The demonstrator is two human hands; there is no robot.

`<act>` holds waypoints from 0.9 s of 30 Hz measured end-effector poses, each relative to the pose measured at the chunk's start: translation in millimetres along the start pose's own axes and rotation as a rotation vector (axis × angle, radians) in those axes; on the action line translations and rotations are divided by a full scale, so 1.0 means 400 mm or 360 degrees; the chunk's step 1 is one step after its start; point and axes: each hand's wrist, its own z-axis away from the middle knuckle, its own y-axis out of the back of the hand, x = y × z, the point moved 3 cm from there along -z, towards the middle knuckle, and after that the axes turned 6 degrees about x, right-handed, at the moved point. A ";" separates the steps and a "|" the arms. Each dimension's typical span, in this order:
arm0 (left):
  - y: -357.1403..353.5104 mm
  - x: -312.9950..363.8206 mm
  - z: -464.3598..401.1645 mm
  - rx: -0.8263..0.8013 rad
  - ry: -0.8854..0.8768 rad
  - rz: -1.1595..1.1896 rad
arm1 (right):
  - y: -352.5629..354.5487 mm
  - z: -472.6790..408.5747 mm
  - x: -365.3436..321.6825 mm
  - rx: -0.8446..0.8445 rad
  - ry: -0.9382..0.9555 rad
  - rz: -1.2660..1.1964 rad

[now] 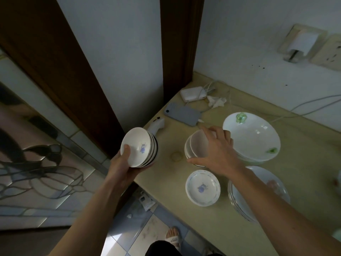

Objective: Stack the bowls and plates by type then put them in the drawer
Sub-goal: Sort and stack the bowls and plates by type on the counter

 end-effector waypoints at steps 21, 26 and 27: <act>0.000 -0.035 0.048 0.0026 0.0016 -0.0108 | -0.048 -0.009 -0.013 -0.0016 0.0092 0.0171; 0.009 -0.032 0.042 0.0034 -0.0044 -0.0345 | 0.003 0.065 -0.092 0.0452 0.0142 -0.0329; 0.008 -0.031 0.039 0.0030 -0.0076 -0.0421 | 0.000 0.094 -0.118 0.0449 0.0123 -0.0481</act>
